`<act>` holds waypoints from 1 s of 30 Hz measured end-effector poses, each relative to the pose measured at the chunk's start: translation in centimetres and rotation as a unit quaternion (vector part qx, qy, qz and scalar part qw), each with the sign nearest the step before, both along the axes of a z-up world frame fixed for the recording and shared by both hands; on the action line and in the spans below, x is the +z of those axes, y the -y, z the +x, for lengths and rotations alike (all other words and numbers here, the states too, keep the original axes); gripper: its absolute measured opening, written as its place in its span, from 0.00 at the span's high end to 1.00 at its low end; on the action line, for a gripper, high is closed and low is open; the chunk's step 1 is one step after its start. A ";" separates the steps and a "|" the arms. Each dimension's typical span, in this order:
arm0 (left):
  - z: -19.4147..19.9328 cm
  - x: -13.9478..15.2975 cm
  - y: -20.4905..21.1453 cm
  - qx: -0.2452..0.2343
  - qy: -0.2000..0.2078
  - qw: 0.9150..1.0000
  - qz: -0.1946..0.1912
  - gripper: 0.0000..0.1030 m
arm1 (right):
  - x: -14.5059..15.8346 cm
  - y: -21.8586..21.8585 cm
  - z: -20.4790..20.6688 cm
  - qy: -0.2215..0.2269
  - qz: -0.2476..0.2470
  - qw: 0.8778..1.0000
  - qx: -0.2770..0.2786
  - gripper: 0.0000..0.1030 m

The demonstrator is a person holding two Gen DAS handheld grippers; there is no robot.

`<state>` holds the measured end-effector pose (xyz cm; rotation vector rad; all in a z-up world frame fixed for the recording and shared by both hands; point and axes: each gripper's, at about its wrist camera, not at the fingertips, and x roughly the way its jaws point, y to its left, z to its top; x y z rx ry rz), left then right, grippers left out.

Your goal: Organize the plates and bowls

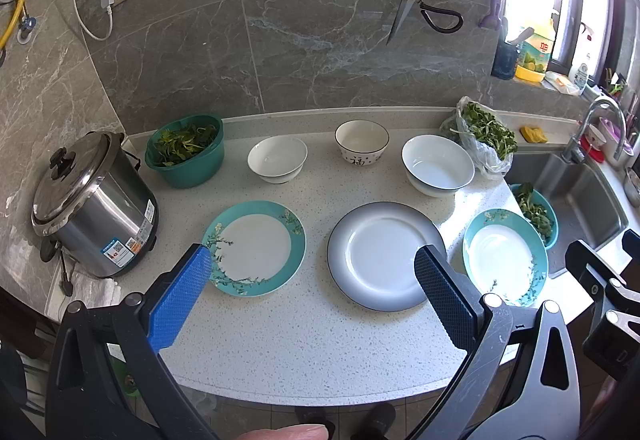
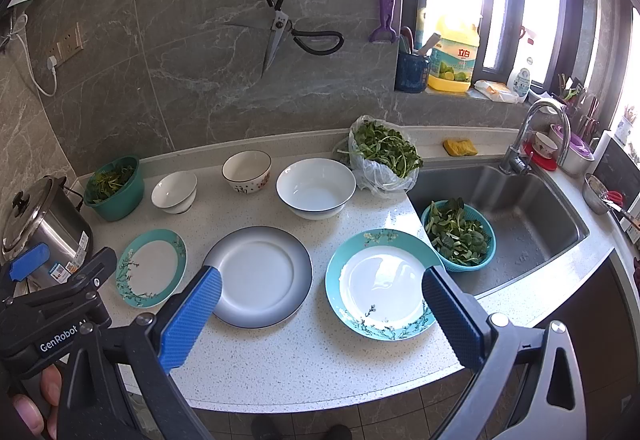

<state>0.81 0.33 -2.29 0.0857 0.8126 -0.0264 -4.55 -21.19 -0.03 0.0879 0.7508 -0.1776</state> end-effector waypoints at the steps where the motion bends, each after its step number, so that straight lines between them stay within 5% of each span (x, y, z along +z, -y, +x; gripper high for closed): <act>1: 0.0 0.0 0.0 0.000 0.000 1.000 0.000 0.00 | 0.0 0.0 0.0 0.000 0.000 1.000 0.000 0.01; 14: 1.5 -1.9 -0.1 -0.021 -0.013 1.000 -0.003 0.00 | -0.9 -0.3 0.7 -0.007 0.002 1.000 -0.004 0.01; 20: 2.5 -7.3 -3.2 -0.065 -0.076 0.994 -0.040 0.00 | -3.4 0.0 1.1 -0.004 0.050 0.999 0.019 0.01; 22: 2.8 -9.3 -5.3 -0.088 -0.106 0.987 -0.084 0.02 | -5.4 0.2 1.2 -0.012 0.093 0.995 0.030 0.07; 24: 3.5 -11.0 -8.0 -0.107 -0.137 0.969 -0.178 0.00 | -7.8 0.4 1.2 -0.032 0.137 0.990 0.033 0.12; 25: 3.8 -11.7 -8.6 -0.111 -0.148 0.964 -0.190 0.00 | -8.6 0.4 1.3 -0.037 0.150 0.988 0.031 0.13; 30: 4.2 -12.1 -7.7 -0.207 -0.082 0.970 -0.103 0.00 | -11.7 0.7 0.9 -0.043 0.203 0.978 0.014 0.16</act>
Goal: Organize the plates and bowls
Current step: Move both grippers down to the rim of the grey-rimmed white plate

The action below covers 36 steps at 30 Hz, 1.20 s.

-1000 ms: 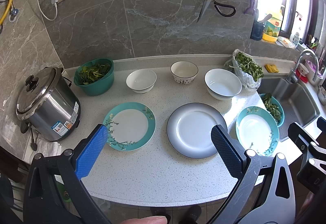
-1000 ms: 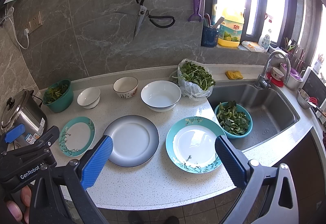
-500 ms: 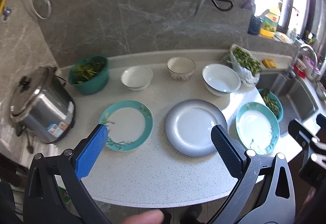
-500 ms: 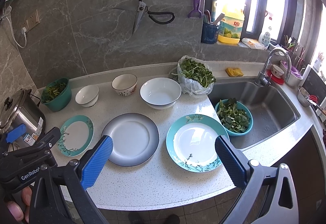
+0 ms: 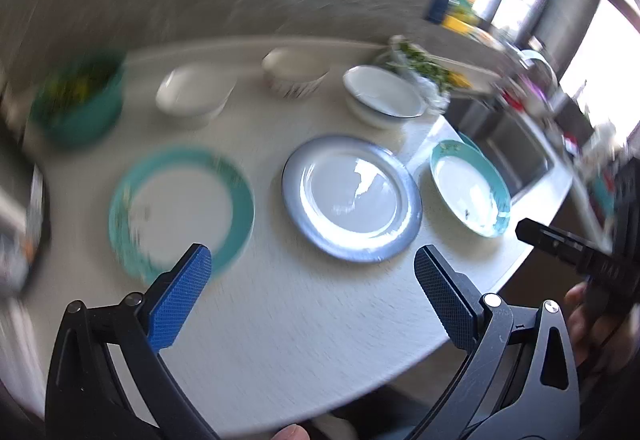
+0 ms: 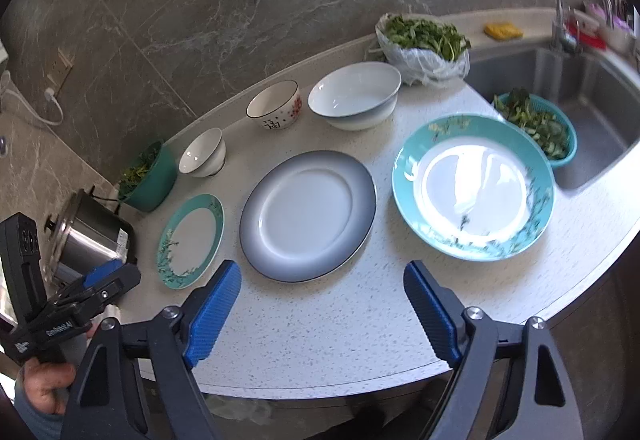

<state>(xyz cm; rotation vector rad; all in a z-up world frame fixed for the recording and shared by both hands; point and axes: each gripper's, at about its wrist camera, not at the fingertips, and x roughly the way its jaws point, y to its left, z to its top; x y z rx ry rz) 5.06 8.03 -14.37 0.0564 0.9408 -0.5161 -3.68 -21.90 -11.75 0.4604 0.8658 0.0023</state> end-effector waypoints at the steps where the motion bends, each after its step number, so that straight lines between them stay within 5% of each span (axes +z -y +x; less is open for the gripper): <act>1: 0.3 -0.3 0.4 -0.022 -0.007 1.000 0.009 0.00 | -0.4 0.2 0.0 0.003 0.012 1.000 -0.003 0.16; 4: 3.0 -1.6 2.2 -0.064 -0.065 0.995 0.045 0.00 | -2.1 1.1 0.3 0.006 0.049 0.999 -0.008 0.18; 7: 6.7 -2.2 3.2 -0.074 -0.067 0.993 0.057 0.02 | -4.4 2.5 1.7 0.007 0.108 0.994 -0.005 0.30; 12: 12.5 -3.1 5.3 -0.124 -0.075 0.985 0.089 0.02 | -7.0 4.2 3.5 0.019 0.182 0.983 -0.005 0.30; 15: 15.9 -4.2 6.9 -0.179 -0.100 0.974 0.102 0.02 | -8.5 4.6 4.2 0.018 0.226 0.974 -0.016 0.31; 20: 20.3 -6.9 9.6 -0.274 -0.138 0.944 0.120 0.10 | -10.5 3.7 5.1 0.015 0.249 0.968 -0.036 0.35; 23: 23.0 -8.5 10.7 -0.290 -0.162 0.934 0.128 0.30 | -11.7 3.0 5.5 0.009 0.254 0.965 -0.059 0.37; 29: 25.1 -10.0 12.2 -0.346 -0.191 0.911 0.120 0.31 | -13.4 3.0 4.5 0.014 0.272 0.955 -0.121 0.38; 36: 27.4 -12.0 12.4 -0.350 -0.224 0.903 0.106 0.46 | -15.1 3.6 4.2 0.007 0.294 0.946 -0.135 0.47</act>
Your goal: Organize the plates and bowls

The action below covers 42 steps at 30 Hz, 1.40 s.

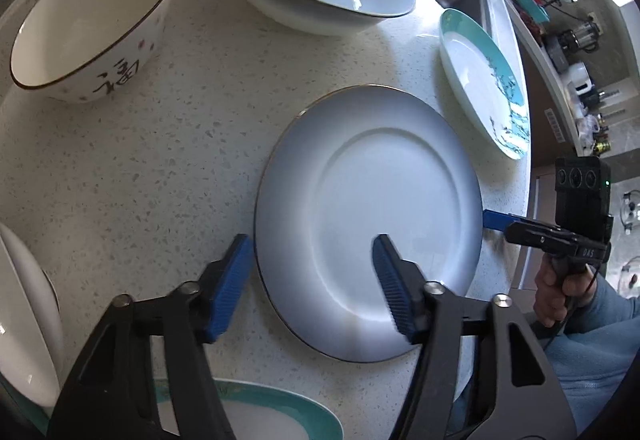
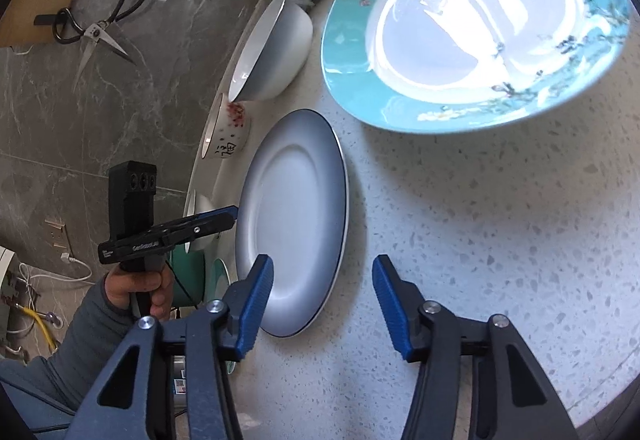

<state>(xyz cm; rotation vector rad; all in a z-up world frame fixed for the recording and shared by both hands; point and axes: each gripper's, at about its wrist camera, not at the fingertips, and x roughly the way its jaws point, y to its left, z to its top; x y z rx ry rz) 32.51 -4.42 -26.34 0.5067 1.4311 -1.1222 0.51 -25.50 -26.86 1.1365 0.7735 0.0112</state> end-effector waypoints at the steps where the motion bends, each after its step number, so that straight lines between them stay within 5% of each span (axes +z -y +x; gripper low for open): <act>1: 0.1 0.0 -0.3 0.000 -0.003 1.000 -0.003 0.46 | 0.0 0.1 0.1 0.002 0.002 1.000 0.002 0.47; 16: 1.6 -2.0 -1.0 0.028 -0.017 0.999 -0.007 0.64 | 0.2 1.1 2.1 0.006 0.014 1.000 -0.004 0.61; 19: 2.1 -2.0 -0.7 0.038 -0.005 0.999 -0.001 0.74 | 0.0 1.2 2.1 -0.005 0.017 1.000 0.001 0.71; 21: 2.5 -2.1 -0.9 0.049 -0.005 0.999 0.000 0.78 | -0.5 1.5 2.0 -0.020 0.020 1.000 0.002 0.88; 42: 1.3 -1.0 -1.4 0.057 0.049 0.997 0.008 0.79 | 0.0 1.3 2.5 -0.038 -0.006 0.999 0.008 0.88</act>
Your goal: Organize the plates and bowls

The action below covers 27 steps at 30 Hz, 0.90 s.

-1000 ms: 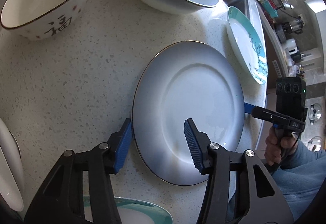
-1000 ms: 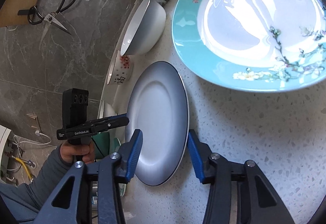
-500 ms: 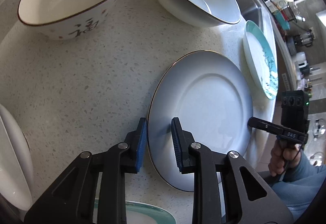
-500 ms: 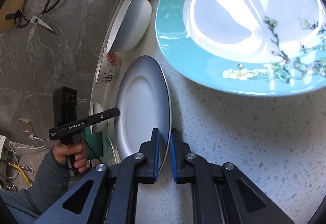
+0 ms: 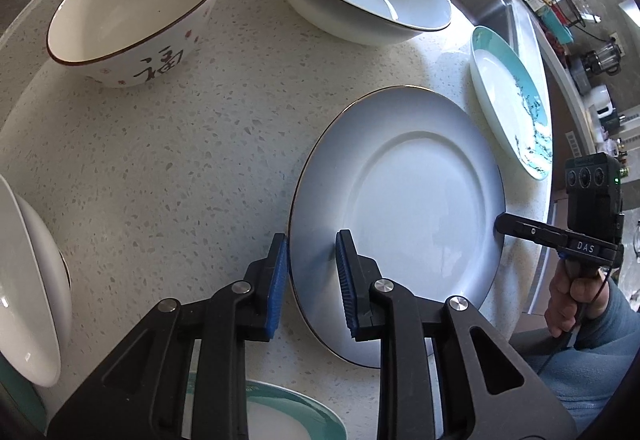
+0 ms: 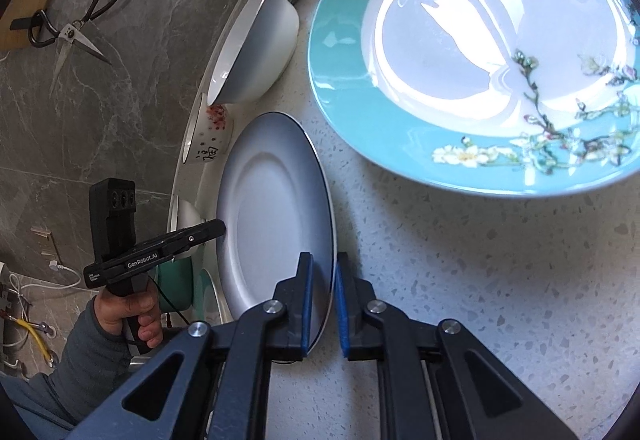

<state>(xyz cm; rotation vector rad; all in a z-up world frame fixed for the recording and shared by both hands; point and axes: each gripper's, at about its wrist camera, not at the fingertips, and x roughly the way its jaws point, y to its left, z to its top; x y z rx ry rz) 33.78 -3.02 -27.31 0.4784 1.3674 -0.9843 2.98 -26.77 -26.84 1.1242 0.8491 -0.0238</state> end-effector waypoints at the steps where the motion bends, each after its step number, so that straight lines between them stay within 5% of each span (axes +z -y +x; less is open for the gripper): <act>1: -0.2 0.1 -0.2 0.002 -0.001 1.000 -0.001 0.79 | 0.2 0.0 0.0 -0.001 -0.003 1.000 0.001 0.88; 18: -6.7 4.8 -5.3 0.051 -0.009 0.998 -0.028 0.79 | 4.8 -1.5 -1.3 0.003 -0.020 1.000 0.012 0.87; 27: -12.0 4.4 -8.9 0.088 -0.009 0.996 -0.022 0.79 | 4.8 -2.1 -2.9 -0.022 -0.024 0.998 0.062 0.86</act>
